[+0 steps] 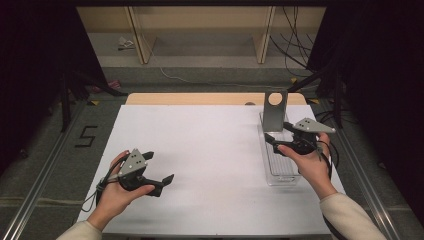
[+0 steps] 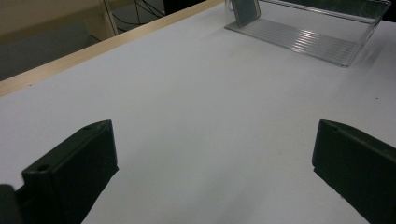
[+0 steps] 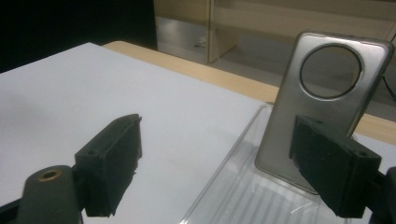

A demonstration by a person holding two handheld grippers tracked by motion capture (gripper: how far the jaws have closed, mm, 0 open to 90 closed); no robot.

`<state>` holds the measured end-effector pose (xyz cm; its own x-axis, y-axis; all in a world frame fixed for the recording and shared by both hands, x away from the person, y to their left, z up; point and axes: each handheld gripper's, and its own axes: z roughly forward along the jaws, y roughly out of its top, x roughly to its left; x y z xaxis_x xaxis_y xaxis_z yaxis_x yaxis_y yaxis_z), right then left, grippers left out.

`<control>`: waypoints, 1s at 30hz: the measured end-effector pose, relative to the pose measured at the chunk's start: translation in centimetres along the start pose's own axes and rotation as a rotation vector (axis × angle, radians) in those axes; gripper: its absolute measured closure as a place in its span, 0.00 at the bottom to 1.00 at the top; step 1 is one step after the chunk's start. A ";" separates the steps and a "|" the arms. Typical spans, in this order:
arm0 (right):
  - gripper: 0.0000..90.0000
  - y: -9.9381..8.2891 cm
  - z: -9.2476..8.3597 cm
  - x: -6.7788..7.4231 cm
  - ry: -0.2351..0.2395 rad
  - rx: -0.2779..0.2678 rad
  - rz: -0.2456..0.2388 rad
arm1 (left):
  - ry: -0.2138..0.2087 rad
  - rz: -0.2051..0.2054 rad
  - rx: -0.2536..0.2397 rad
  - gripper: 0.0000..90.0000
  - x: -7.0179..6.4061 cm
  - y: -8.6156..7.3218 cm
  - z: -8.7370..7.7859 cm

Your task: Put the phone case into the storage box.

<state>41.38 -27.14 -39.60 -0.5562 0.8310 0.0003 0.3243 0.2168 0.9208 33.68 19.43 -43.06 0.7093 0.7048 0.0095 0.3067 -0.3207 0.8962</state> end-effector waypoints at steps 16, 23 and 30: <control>0.20 -0.8 -0.6 1.2 0.047 0.013 -0.019 | 0.000 0.000 0.000 0.00 0.0 0.0 0.0; 0.20 -1.3 -1.0 1.5 0.064 0.019 -0.023 | 0.001 0.000 0.000 0.00 0.0 0.0 -0.1; 0.20 -1.7 -1.5 1.8 0.072 0.023 -0.031 | 0.002 -0.001 0.000 0.00 0.1 0.0 -0.1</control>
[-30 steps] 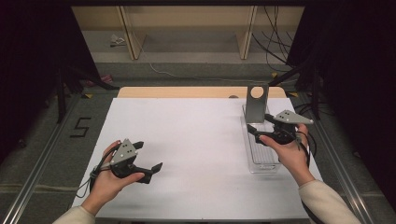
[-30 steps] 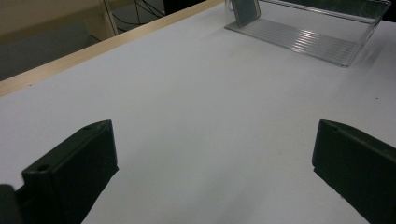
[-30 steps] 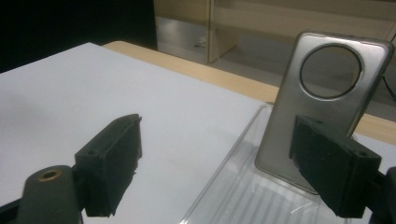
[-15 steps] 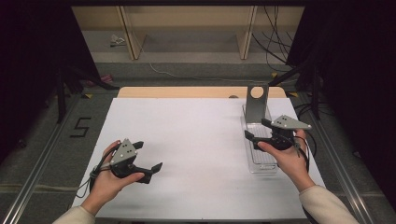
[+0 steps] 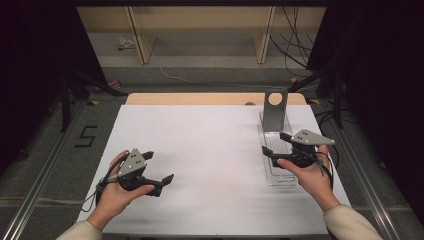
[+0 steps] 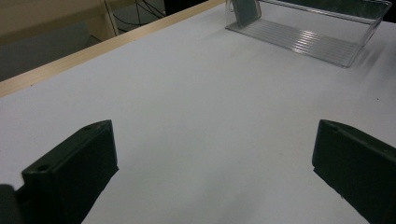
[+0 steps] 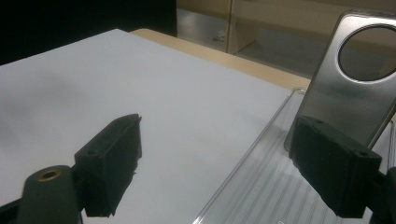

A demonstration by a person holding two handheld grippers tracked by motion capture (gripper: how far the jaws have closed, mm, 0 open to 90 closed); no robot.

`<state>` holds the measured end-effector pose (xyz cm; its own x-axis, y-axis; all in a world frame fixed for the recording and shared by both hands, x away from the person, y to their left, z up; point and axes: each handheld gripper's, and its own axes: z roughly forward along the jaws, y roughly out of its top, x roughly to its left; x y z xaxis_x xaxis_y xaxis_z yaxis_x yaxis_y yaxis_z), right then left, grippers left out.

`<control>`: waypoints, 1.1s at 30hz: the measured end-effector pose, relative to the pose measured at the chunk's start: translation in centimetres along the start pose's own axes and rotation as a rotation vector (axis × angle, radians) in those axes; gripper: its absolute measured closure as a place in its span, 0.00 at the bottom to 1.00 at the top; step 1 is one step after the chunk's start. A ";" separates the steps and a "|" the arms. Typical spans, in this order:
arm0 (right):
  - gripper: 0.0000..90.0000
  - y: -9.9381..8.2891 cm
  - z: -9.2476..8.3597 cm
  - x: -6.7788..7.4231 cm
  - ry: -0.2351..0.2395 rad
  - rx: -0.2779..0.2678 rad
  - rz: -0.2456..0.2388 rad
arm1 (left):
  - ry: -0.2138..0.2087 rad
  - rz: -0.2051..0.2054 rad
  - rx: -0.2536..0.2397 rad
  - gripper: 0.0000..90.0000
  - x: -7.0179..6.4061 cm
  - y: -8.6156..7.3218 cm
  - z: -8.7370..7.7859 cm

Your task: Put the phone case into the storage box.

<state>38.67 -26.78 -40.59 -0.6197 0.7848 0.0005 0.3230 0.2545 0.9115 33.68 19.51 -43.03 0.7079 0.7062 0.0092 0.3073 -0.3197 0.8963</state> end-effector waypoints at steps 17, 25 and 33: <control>0.20 -0.9 -1.1 0.6 0.019 -0.005 -0.007 | 0.000 -0.003 -0.001 0.00 0.0 0.0 0.0; 0.20 -1.2 -1.6 0.9 0.027 -0.005 -0.006 | -0.001 -0.004 -0.003 0.00 0.0 0.0 0.0; 0.20 -1.5 -2.0 1.0 0.030 -0.009 -0.005 | -0.001 -0.005 -0.003 0.00 0.0 0.0 0.0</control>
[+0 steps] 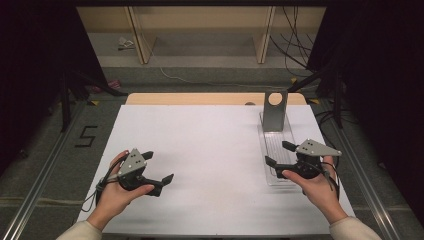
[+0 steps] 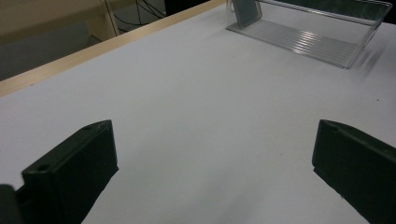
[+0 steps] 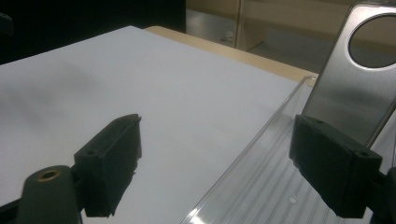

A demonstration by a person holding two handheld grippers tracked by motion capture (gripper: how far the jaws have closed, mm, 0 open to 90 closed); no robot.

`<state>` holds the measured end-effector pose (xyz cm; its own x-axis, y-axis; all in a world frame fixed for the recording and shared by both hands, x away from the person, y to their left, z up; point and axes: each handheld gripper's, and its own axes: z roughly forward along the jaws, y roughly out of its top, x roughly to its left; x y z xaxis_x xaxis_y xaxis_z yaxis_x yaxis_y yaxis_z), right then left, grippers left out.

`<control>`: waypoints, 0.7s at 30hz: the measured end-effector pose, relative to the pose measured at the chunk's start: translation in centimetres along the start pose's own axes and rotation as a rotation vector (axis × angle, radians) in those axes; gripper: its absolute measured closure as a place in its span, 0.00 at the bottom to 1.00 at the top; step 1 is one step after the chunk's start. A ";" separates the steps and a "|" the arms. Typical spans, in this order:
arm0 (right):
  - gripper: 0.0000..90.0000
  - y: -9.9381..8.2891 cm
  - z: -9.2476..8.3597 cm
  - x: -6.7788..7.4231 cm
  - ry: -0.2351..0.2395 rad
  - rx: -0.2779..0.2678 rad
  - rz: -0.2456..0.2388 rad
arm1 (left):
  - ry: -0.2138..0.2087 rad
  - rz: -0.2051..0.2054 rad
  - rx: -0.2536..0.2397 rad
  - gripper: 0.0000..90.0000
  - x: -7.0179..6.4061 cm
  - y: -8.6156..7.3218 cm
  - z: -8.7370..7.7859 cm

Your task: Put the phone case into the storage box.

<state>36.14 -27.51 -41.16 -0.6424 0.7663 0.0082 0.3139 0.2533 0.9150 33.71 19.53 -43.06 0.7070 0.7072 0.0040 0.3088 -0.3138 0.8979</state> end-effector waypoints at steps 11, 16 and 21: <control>0.19 -0.2 -0.1 0.3 0.010 0.000 -0.007 | -0.003 -0.004 -0.001 0.00 0.0 0.0 0.0; 0.19 -0.2 -0.1 0.4 0.014 -0.002 -0.007 | -0.003 -0.006 -0.002 0.00 0.0 0.0 0.1; 0.19 -0.2 -0.1 0.5 0.014 -0.005 -0.007 | -0.001 -0.005 -0.002 0.00 0.0 0.0 0.1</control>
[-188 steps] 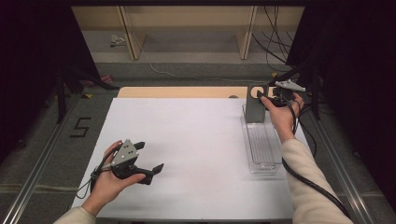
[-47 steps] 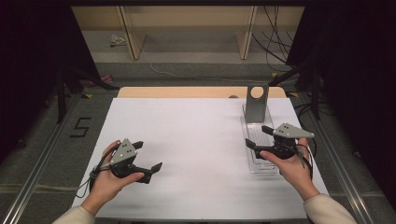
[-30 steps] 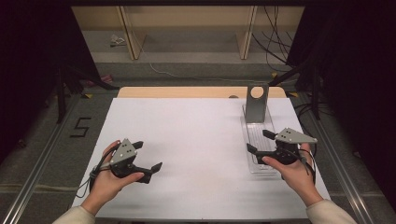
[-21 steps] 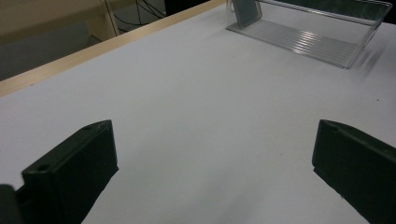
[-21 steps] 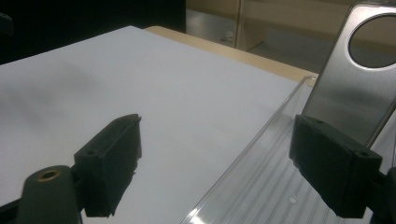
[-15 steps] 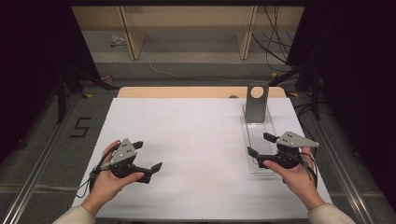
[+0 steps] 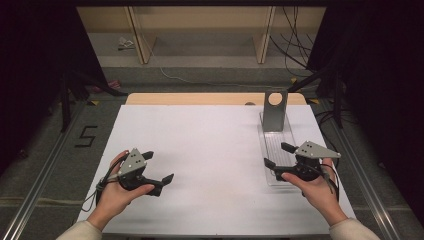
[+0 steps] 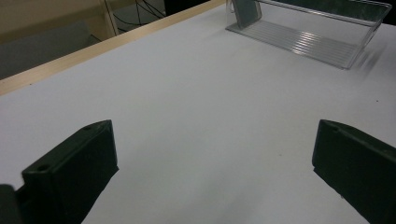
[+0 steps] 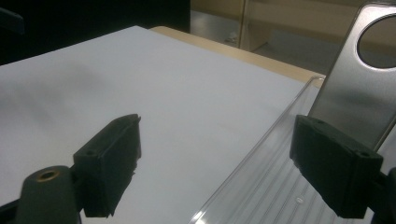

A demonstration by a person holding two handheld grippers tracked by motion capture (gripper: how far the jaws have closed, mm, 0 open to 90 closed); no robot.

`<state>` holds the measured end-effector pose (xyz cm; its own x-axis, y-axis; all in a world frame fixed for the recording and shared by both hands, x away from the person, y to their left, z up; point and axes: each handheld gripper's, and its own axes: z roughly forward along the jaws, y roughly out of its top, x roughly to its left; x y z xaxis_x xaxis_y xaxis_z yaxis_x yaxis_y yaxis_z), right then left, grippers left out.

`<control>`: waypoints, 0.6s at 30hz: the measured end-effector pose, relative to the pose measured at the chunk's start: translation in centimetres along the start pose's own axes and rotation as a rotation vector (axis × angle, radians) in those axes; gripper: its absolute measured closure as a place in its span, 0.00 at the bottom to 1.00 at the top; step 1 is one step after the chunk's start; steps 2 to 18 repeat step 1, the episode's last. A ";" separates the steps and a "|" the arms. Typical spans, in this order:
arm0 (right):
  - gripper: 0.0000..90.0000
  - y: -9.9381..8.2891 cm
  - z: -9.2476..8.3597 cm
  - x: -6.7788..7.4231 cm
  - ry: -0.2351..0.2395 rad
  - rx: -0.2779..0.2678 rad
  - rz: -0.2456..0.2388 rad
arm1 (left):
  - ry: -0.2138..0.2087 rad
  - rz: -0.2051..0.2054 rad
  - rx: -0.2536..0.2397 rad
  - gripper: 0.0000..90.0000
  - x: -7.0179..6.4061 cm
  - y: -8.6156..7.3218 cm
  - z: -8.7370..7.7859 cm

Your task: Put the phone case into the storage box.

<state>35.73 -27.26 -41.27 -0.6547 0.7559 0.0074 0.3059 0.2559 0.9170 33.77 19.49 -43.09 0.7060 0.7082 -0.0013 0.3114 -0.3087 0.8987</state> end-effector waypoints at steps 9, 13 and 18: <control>0.19 0.0 0.0 0.0 0.001 0.000 0.000 | 0.000 0.000 0.000 0.00 0.0 0.0 0.0; 0.19 0.0 0.0 0.0 0.001 0.000 0.000 | 0.000 0.000 0.000 0.00 0.0 0.0 0.0; 0.19 0.0 0.0 0.0 0.001 0.000 0.000 | 0.000 0.000 0.000 0.00 0.0 0.0 0.0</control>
